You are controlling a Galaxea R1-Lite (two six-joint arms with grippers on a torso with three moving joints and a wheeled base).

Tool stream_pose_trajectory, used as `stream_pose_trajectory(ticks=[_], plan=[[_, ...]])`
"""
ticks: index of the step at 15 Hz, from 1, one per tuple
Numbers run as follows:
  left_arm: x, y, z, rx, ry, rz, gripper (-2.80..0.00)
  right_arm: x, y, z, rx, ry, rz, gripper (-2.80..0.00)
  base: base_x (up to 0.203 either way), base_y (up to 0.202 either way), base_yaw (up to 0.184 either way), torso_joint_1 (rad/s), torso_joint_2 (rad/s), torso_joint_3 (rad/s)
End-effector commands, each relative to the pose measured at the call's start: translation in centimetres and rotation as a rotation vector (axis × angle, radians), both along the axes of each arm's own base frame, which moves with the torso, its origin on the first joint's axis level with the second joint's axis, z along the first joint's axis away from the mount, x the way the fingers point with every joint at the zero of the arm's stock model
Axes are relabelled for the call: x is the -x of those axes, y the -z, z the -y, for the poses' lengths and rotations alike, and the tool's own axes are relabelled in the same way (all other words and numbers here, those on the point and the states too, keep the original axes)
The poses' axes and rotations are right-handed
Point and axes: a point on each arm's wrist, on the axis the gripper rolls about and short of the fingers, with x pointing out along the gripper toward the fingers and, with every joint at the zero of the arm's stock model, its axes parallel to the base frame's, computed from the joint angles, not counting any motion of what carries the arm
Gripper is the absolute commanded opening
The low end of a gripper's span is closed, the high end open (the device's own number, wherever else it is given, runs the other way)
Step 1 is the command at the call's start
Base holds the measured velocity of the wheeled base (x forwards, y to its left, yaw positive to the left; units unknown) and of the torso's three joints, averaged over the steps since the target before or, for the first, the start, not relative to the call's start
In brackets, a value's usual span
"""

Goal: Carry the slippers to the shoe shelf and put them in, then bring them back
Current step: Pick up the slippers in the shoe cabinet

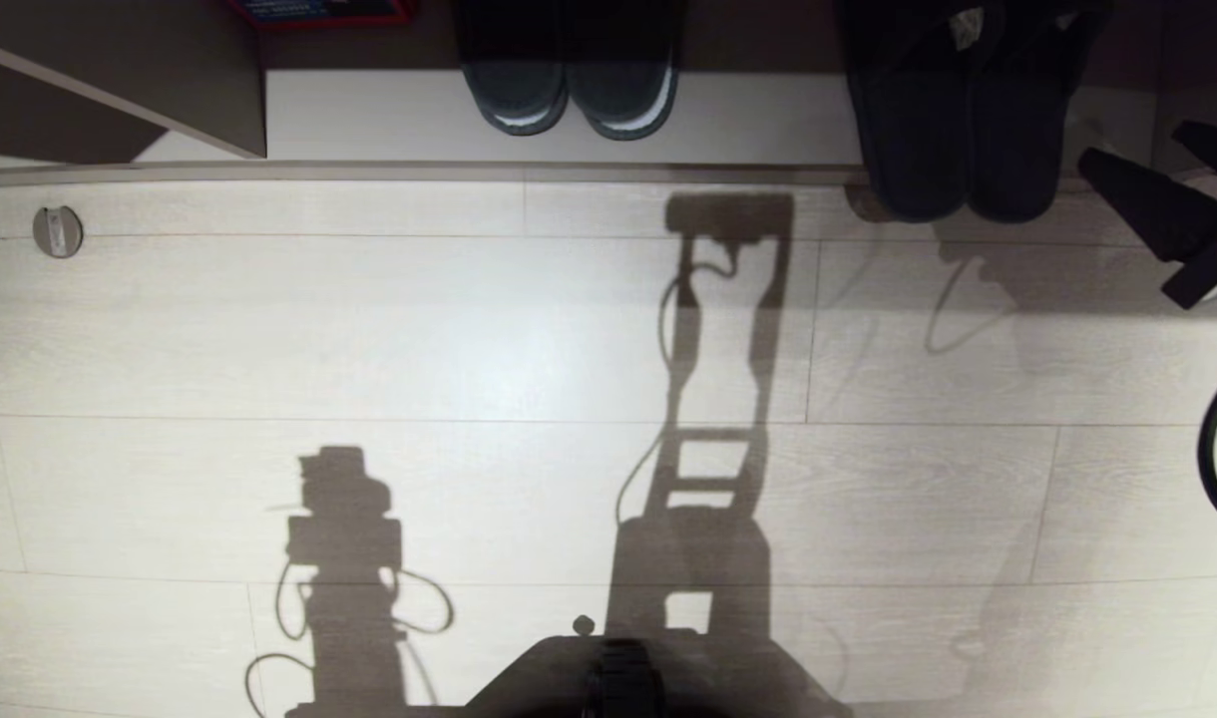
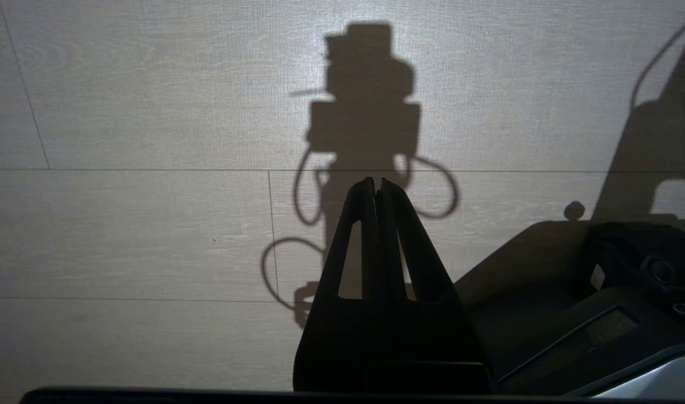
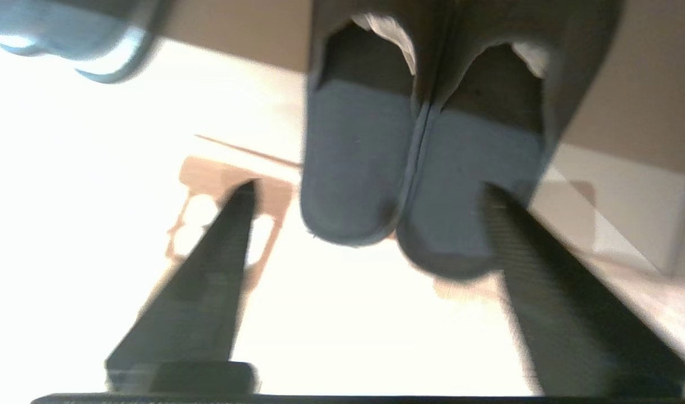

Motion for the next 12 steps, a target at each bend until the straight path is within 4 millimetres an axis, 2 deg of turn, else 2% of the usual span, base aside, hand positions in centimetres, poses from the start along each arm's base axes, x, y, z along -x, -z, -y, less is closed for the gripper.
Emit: stream_pose_trajectory(ticks=[1, 6, 9, 12], plan=[[0.0, 0.0, 0.0, 0.001, 0.0, 0.001, -2.8, 4.7, -0.9, 0.0, -0.003, -0.004, 0.086, -2.8, 0.0, 0.0, 0.0, 0.0, 0.0, 0.0], [0.0, 0.0, 0.0, 0.001, -0.001, 0.001, -2.8, 13.9, 1.6, 0.1, -0.006, -0.01, 0.055, -2.8, 0.0, 0.0, 0.0, 0.0, 0.0, 0.0], [0.0, 0.0, 0.0, 0.001, 0.0, 0.001, -2.8, 18.3, 4.1, 0.2, -0.007, -0.009, 0.013, -2.8, 0.0, 0.0, 0.0, 0.0, 0.0, 0.0], [0.0, 0.0, 0.0, 0.001, 0.0, 0.001, -2.8, 21.7, 7.0, 0.2, -0.008, -0.006, -0.04, -2.8, 0.0, 0.0, 0.0, 0.0, 0.0, 0.0]])
